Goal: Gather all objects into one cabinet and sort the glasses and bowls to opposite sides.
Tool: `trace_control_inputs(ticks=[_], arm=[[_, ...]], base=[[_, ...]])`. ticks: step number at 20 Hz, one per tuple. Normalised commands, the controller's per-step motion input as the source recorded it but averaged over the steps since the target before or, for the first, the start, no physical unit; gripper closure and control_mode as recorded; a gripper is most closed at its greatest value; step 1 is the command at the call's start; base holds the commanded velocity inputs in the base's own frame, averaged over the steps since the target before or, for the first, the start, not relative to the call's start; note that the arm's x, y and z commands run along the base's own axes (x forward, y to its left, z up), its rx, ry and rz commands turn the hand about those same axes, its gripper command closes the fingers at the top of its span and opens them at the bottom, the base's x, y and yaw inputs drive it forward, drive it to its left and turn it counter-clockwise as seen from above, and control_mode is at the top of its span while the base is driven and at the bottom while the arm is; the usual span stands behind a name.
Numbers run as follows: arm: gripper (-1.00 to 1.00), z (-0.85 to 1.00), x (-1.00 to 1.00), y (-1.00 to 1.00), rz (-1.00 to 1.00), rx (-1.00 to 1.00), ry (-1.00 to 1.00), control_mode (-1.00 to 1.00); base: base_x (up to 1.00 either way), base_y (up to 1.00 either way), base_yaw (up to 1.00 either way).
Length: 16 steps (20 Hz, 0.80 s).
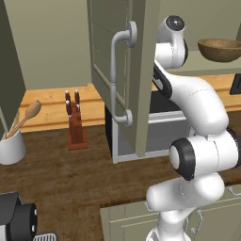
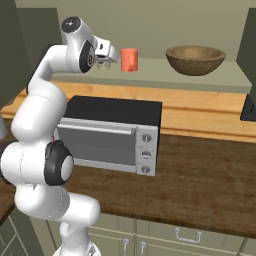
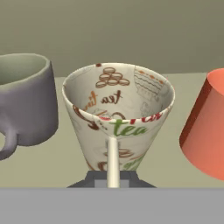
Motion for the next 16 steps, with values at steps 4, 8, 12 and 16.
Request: trace_control_inputs(ticks=[4, 8, 12, 16], arm=[[1.00, 0.00, 0.00, 0.00, 0.00, 0.00, 0.07, -1.00], [1.00, -0.01, 0.00, 0.00, 0.00, 0.00, 0.01, -1.00], [1.00, -0.08, 0.00, 0.00, 0.00, -0.01, 0.00, -1.00], [-1.00, -0.17, 0.00, 0.07, 0.00, -0.04, 0.00, -1.00]], base=[[0.00, 0.00, 0.00], [0.00, 0.00, 0.00], [0.00, 0.00, 0.00], [0.00, 0.00, 0.00]])
